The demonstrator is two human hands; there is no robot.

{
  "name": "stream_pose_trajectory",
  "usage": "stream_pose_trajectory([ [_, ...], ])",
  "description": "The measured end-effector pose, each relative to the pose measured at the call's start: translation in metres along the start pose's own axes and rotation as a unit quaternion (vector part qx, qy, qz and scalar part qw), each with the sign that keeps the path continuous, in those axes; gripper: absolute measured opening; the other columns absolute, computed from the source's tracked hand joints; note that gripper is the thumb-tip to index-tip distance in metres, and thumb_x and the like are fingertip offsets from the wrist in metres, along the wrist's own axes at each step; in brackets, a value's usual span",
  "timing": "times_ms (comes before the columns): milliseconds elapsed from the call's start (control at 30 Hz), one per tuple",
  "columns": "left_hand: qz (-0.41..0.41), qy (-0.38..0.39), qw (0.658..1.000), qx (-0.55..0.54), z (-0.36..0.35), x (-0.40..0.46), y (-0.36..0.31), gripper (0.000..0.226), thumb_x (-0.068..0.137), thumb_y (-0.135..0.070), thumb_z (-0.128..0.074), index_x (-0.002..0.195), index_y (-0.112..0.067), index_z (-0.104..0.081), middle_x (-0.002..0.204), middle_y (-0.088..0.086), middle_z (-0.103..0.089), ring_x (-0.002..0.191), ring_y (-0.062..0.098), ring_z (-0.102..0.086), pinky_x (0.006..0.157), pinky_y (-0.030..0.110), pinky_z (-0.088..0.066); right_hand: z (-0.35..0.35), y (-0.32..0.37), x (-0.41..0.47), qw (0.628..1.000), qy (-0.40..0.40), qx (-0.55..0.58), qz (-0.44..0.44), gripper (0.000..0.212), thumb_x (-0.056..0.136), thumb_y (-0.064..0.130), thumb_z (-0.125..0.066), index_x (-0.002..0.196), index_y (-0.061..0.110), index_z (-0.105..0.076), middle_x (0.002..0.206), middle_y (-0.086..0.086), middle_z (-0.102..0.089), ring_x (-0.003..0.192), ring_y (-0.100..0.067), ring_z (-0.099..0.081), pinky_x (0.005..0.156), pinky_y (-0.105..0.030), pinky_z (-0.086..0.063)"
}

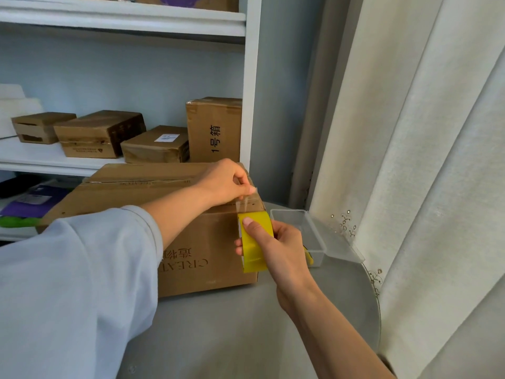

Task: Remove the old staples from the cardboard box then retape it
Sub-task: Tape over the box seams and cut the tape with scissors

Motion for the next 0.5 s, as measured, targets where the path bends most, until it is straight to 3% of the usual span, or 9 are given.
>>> stream_pose_trajectory([
  [267,0.004,-0.001,1.0,0.004,-0.0064,0.0053,0.0041,0.016,0.08,-0.035,-0.072,0.072,-0.021,-0.071,0.072,-0.006,-0.065,0.078,0.016,-0.062,0.078,0.039,-0.054,0.0004,-0.0018,0.0029,1.0,-0.002,-0.001,-0.01,0.015,0.089,0.026,-0.065,0.083,0.012,-0.066,0.068,-0.005,-0.072,0.054,-0.01,-0.067,0.051,-0.016,-0.051],
  [500,0.018,0.003,1.0,0.017,-0.0092,0.009,0.0103,0.017,0.077,-0.04,-0.073,0.074,-0.023,-0.072,0.073,-0.008,-0.066,0.079,0.014,-0.061,0.079,0.042,-0.054,-0.0012,-0.0027,0.0059,1.0,0.0,0.001,-0.014,0.017,0.089,0.027,-0.065,0.089,0.01,-0.066,0.074,-0.009,-0.074,0.058,-0.012,-0.068,0.054,-0.017,-0.052],
])
Point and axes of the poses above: each hand's wrist, its own x-axis towards the middle knuckle, its own z-axis out of the back of the hand, y = z × x, the point moved 7 cm from there along x, towards the middle knuckle
